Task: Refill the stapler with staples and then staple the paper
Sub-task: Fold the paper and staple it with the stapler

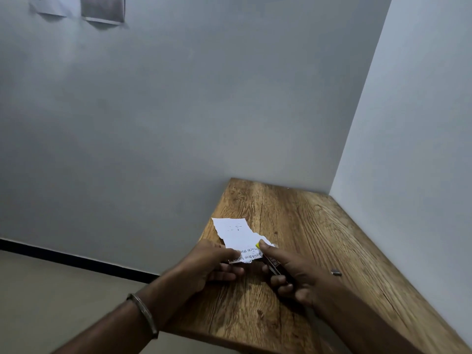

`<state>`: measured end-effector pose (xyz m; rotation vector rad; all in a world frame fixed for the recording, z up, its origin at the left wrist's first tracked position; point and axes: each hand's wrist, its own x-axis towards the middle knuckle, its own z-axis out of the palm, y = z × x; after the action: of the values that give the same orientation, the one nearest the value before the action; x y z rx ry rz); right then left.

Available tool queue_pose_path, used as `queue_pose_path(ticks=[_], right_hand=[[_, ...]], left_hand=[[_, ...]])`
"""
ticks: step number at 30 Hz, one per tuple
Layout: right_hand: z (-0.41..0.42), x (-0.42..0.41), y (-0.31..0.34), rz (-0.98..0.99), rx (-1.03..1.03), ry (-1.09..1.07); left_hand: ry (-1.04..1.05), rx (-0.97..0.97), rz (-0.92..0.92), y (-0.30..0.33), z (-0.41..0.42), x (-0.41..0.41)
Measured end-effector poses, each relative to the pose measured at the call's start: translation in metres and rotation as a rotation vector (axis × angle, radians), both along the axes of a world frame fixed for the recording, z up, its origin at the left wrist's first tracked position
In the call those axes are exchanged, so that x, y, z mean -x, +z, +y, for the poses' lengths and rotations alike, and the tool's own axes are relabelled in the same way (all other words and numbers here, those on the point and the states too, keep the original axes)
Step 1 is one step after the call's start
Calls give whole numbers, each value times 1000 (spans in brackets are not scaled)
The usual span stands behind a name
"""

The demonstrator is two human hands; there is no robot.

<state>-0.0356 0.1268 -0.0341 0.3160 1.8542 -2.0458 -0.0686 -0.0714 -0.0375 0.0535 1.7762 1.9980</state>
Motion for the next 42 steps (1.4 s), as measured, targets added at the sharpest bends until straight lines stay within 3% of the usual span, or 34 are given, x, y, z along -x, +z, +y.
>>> queue_pose_path(ticks=[6, 42], right_hand=[[-7, 3, 2, 8, -83, -79], [-5, 14, -11, 59, 101, -226]], left_hand=[[-9, 0, 2, 1, 0, -1], [-43, 4, 12, -1, -2, -1]])
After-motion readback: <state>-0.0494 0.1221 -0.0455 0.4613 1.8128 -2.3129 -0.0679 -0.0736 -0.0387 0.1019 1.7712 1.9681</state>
